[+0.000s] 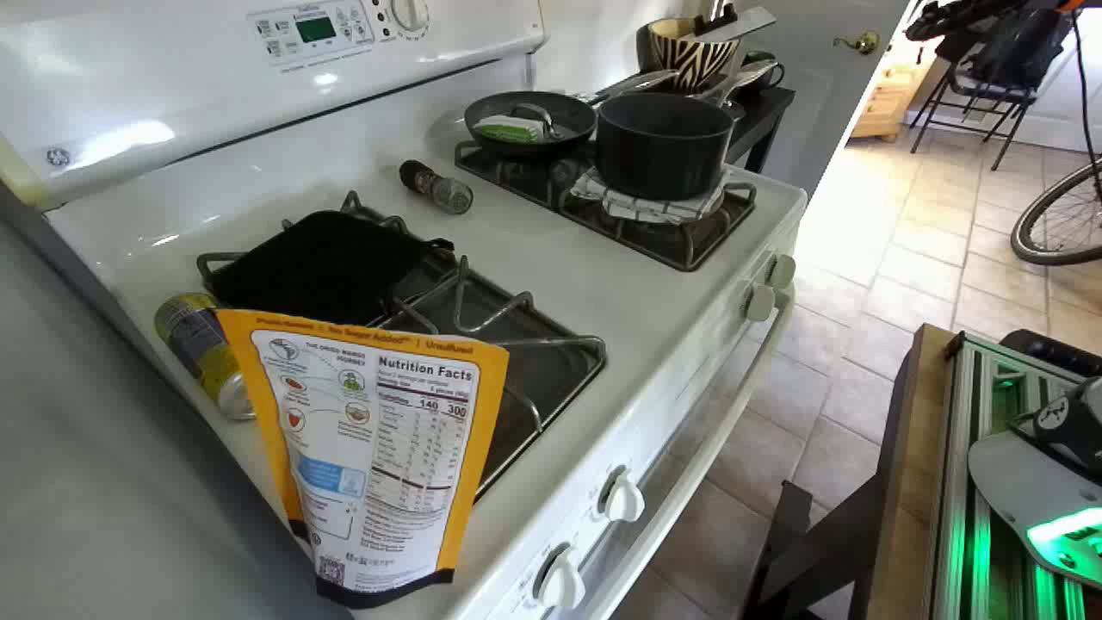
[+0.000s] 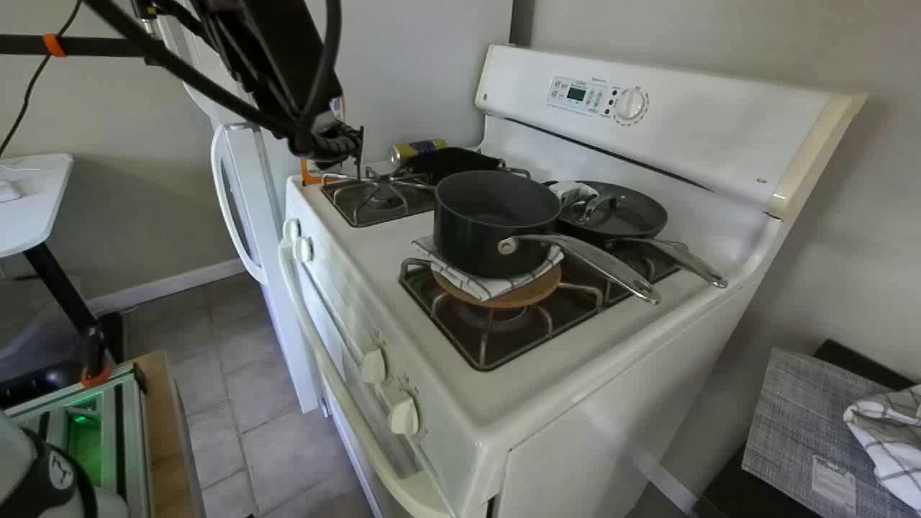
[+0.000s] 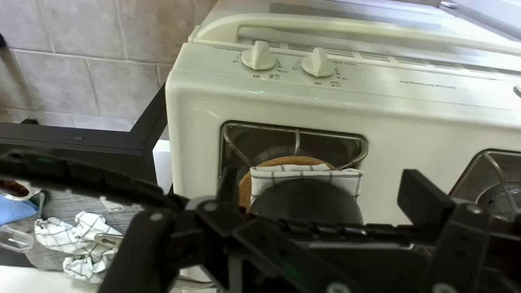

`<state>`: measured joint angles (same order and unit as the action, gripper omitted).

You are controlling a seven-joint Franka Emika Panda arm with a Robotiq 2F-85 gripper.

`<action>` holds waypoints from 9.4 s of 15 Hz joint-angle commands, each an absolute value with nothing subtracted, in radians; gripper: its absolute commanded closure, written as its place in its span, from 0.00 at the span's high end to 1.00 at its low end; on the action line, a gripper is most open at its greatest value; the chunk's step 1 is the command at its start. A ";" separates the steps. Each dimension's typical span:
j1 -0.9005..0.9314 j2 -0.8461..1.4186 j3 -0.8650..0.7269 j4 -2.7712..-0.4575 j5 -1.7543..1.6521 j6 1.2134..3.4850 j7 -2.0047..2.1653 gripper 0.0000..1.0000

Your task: Pick up the black pot holder and put it on the black pot

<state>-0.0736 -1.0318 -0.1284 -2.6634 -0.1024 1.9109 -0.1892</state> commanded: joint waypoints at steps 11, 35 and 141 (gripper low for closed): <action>-0.067 -1.031 -0.132 -2.660 -0.107 1.907 -0.184 1.00; 0.154 -0.301 -0.055 -1.970 0.239 1.987 -0.219 1.00; -0.182 -0.363 -0.224 -2.348 0.847 2.145 -0.253 0.00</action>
